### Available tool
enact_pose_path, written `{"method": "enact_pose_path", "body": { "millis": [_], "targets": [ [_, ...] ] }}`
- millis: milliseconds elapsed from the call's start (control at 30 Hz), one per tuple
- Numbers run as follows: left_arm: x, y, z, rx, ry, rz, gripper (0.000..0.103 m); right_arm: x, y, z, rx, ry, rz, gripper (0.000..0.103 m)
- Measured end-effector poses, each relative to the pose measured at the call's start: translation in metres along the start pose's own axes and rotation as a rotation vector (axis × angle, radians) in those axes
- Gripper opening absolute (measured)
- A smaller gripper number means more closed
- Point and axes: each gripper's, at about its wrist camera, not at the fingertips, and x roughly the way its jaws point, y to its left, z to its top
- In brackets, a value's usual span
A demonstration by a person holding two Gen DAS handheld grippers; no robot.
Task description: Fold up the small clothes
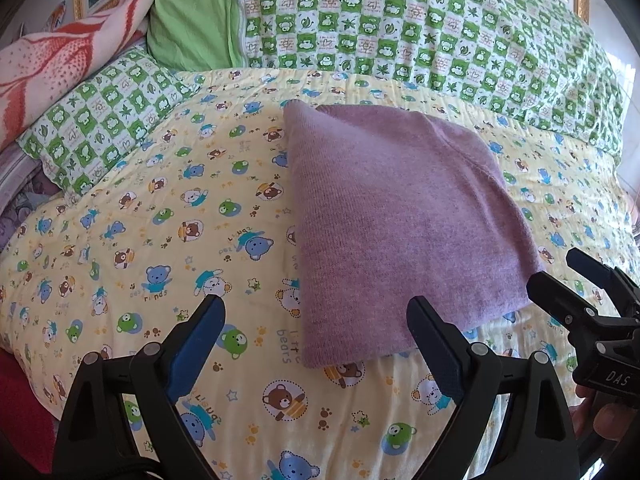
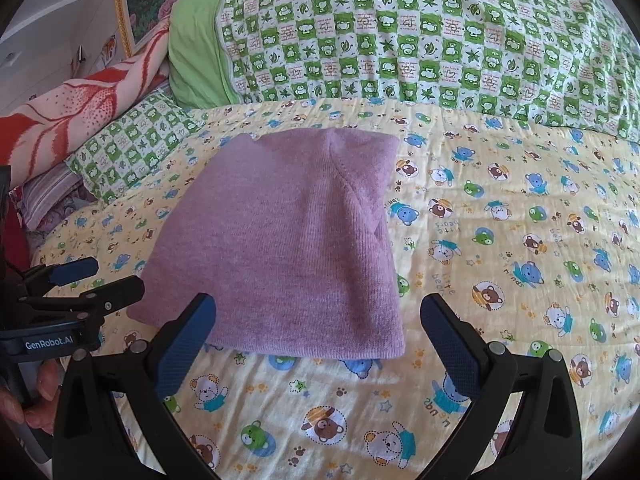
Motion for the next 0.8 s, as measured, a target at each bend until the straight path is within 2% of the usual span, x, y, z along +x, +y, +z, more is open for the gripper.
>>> {"method": "enact_pose_path", "body": {
  "millis": [800],
  "targets": [
    [0.004,0.003,0.018,-0.034,0.014,-0.019,0.092,0.013,-0.006,0.022,0.005,0.001,0.002,0.102]
  ]
}}
